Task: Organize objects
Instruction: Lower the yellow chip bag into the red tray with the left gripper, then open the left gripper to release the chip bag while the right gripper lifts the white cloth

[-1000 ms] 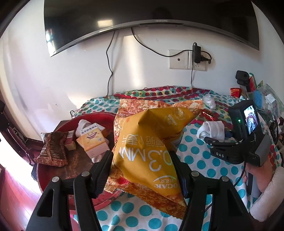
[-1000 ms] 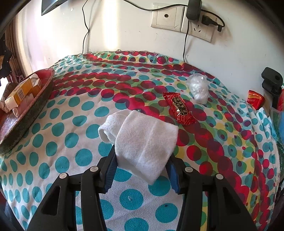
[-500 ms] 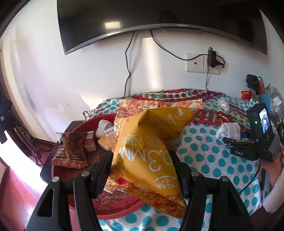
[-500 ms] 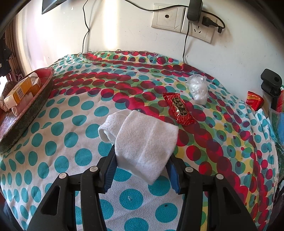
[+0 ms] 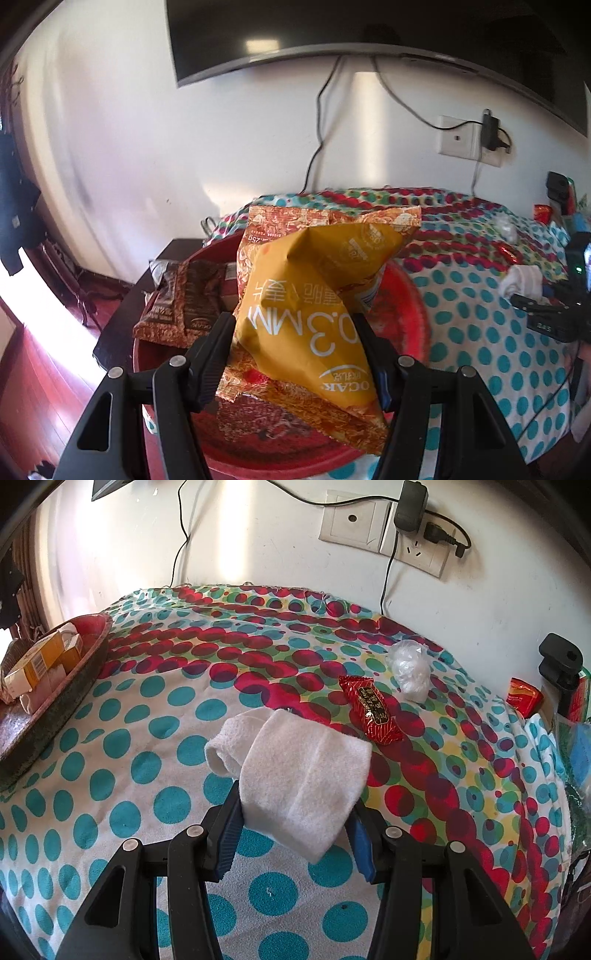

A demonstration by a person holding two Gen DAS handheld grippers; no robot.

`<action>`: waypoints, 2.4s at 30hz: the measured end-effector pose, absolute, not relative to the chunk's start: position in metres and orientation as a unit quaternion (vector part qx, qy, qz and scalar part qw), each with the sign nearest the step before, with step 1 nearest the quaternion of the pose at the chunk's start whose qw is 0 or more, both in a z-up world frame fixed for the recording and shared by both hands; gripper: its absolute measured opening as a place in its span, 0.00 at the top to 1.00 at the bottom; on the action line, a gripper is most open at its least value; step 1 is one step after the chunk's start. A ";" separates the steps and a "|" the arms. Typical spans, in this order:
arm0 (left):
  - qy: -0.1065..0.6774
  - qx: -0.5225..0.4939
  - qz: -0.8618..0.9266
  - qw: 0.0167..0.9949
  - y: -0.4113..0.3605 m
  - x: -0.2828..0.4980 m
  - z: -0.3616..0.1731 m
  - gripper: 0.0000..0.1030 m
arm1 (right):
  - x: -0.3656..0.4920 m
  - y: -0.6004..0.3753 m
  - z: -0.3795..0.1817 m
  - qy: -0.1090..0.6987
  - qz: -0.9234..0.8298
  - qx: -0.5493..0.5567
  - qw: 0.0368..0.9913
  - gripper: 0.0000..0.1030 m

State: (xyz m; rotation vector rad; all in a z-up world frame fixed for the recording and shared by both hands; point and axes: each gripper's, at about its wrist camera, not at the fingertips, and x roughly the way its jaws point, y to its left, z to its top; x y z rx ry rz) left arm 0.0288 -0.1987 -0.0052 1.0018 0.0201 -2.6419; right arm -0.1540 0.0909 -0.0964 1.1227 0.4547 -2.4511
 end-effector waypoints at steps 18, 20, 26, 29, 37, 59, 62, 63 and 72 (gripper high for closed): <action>0.094 0.370 -0.909 0.166 -0.276 0.023 -0.053 0.37 | -0.150 0.087 -0.097 0.170 -0.880 0.400 0.194 0.52; 0.081 0.368 -0.910 0.171 -0.276 0.020 -0.056 0.37 | -0.151 0.087 -0.097 0.169 -0.880 0.400 0.194 0.52; 0.076 0.364 -0.913 0.166 -0.274 0.014 -0.060 0.37 | -0.152 0.088 -0.097 0.170 -0.880 0.400 0.194 0.52; 0.067 0.367 -0.913 0.162 -0.270 0.009 -0.065 0.37 | -0.151 0.087 -0.097 0.170 -0.879 0.400 0.195 0.52; 0.065 0.376 -0.911 0.158 -0.269 0.005 -0.071 0.37 | -0.151 0.087 -0.097 0.171 -0.880 0.399 0.194 0.52; 0.053 0.385 -0.906 0.169 -0.266 0.006 -0.072 0.36 | -0.155 0.087 -0.097 0.182 -0.879 0.395 0.193 0.49; 0.051 0.382 -0.907 0.171 -0.266 0.007 -0.071 0.36 | -0.154 0.087 -0.097 0.182 -0.879 0.395 0.193 0.48; 0.049 0.381 -0.907 0.173 -0.266 0.008 -0.071 0.36 | -0.154 0.087 -0.098 0.182 -0.880 0.396 0.192 0.47; 0.047 0.381 -0.908 0.169 -0.266 0.012 -0.069 0.36 | -0.154 0.087 -0.098 0.189 -0.880 0.391 0.191 0.51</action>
